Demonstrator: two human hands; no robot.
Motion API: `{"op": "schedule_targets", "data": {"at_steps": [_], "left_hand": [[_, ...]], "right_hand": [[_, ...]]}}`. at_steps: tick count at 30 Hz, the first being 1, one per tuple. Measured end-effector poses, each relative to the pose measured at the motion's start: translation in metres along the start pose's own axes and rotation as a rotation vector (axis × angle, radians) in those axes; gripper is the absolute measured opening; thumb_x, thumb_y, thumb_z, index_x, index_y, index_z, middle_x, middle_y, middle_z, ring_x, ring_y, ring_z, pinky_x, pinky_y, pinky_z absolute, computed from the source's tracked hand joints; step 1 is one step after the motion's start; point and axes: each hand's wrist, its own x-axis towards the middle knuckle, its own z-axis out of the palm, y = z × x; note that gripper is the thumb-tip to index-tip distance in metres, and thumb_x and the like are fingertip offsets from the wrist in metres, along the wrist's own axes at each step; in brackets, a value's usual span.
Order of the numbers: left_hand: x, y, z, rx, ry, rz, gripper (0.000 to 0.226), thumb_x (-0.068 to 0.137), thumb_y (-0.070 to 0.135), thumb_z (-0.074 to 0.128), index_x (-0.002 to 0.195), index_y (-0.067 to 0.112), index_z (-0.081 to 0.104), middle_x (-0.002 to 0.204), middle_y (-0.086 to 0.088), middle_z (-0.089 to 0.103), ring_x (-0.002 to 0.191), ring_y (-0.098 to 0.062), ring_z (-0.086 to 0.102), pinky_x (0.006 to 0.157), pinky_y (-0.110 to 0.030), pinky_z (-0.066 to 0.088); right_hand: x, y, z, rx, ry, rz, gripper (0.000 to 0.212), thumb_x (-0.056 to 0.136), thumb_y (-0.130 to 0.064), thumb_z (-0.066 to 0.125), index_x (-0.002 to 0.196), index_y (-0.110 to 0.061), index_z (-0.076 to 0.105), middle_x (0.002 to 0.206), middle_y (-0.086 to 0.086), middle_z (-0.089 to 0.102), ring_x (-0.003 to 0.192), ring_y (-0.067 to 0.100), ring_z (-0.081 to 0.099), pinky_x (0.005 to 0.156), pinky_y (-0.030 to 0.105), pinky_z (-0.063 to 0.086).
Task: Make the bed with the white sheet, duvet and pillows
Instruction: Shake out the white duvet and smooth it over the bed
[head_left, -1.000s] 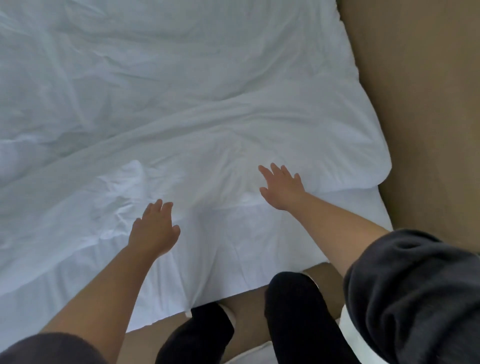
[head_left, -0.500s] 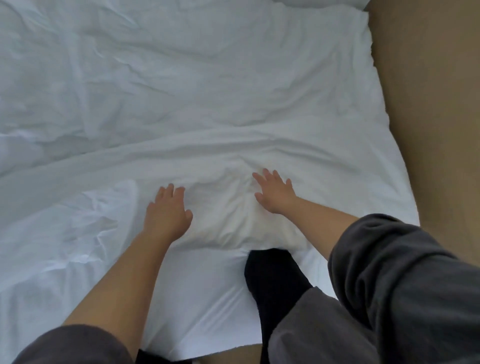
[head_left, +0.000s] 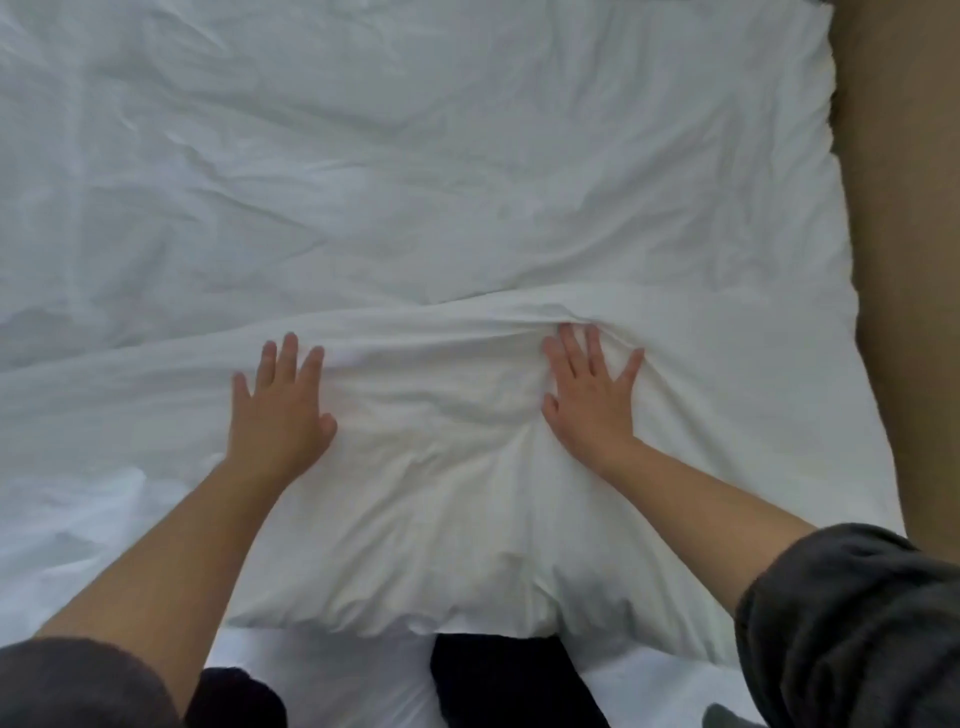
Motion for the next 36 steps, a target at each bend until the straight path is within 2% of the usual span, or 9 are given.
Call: {"op": "schedule_targets", "data": {"at_steps": [5,8,11,16,20,23,26,32,36], "left_hand": [[0.065,-0.024,-0.012,-0.035,-0.126,-0.125,0.068,0.088,0.050,0.057,0.144,0.019,0.033,0.145,-0.012,0.038,0.137,-0.030,0.034,0.110,-0.053,0.023],[0.083,-0.024,-0.007,0.020,-0.159,-0.036,0.045,0.089,0.046,0.059,0.123,0.017,0.051,0.118,-0.011,0.054,0.114,-0.031,0.053,0.093,-0.044,0.043],[0.081,-0.024,-0.008,-0.089,0.085,-0.003,0.018,0.092,0.030,0.056,0.096,0.014,0.048,0.096,-0.015,0.063,0.089,-0.036,0.062,0.069,-0.039,0.045],[0.115,-0.017,-0.089,-0.185,0.484,0.188,0.021,0.086,0.012,0.066,0.089,-0.001,0.049,0.074,-0.032,0.058,0.064,-0.051,0.059,0.056,-0.048,0.043],[0.184,0.027,-0.134,-0.182,0.594,0.228,0.034,0.091,0.025,0.061,0.106,-0.003,0.050,0.097,-0.031,0.059,0.092,-0.048,0.058,0.081,-0.056,0.040],[0.216,0.069,-0.095,-0.153,0.278,0.035,0.068,0.094,0.045,0.049,0.144,0.006,0.026,0.147,-0.024,0.030,0.139,-0.039,0.025,0.109,-0.065,0.011],[0.211,0.085,-0.009,-0.090,0.074,0.027,0.081,0.093,0.052,0.036,0.155,0.016,-0.003,0.161,-0.012,-0.011,0.147,-0.035,-0.009,0.113,-0.064,-0.004],[0.206,0.086,-0.008,-0.019,0.183,0.059,0.073,0.093,0.042,0.039,0.153,0.009,0.013,0.160,-0.017,0.011,0.146,-0.034,0.010,0.112,-0.066,0.007],[0.204,0.112,-0.022,-0.109,0.258,0.337,0.077,0.083,0.046,0.029,0.151,0.010,0.022,0.158,-0.013,0.023,0.145,-0.030,0.023,0.111,-0.063,0.016]], "right_hand": [[0.061,0.037,-0.015,0.100,-0.071,0.089,0.073,0.092,-0.036,0.045,0.155,-0.026,0.009,0.163,0.002,0.009,0.150,0.025,0.002,0.110,0.071,-0.003],[0.077,0.049,-0.019,0.053,-0.212,-0.026,0.066,0.086,-0.040,0.053,0.146,-0.025,0.029,0.145,0.005,0.037,0.138,0.026,0.030,0.113,0.066,0.005],[0.075,0.050,-0.027,0.019,-0.124,-0.025,0.040,0.085,-0.040,0.052,0.120,-0.021,0.049,0.118,0.004,0.058,0.115,0.026,0.052,0.102,0.046,0.027],[0.071,0.066,-0.070,0.133,0.342,0.154,0.019,0.078,-0.028,0.049,0.092,-0.015,0.052,0.088,0.003,0.057,0.086,0.029,0.054,0.081,0.040,0.025],[0.104,0.098,-0.105,0.063,0.513,0.383,0.032,0.076,-0.025,0.051,0.104,-0.011,0.054,0.102,0.011,0.058,0.097,0.031,0.051,0.092,0.046,0.027],[0.123,0.104,-0.076,0.160,0.225,0.568,0.070,0.087,-0.040,0.048,0.149,-0.020,0.023,0.154,0.013,0.022,0.144,0.035,0.016,0.111,0.068,0.000],[0.123,0.083,-0.002,0.271,-0.137,0.501,0.081,0.094,-0.060,0.031,0.154,-0.031,-0.014,0.162,0.004,-0.021,0.147,0.033,-0.020,0.107,0.074,-0.005],[0.130,0.105,0.002,0.327,-0.199,0.393,0.075,0.094,-0.066,0.027,0.154,-0.037,-0.008,0.163,-0.002,-0.017,0.149,0.025,-0.018,0.110,0.069,-0.010],[0.109,0.154,-0.003,0.164,-0.095,0.489,0.067,0.095,-0.068,0.012,0.153,-0.041,-0.007,0.163,-0.002,-0.016,0.148,0.027,-0.018,0.108,0.072,-0.011]]}}
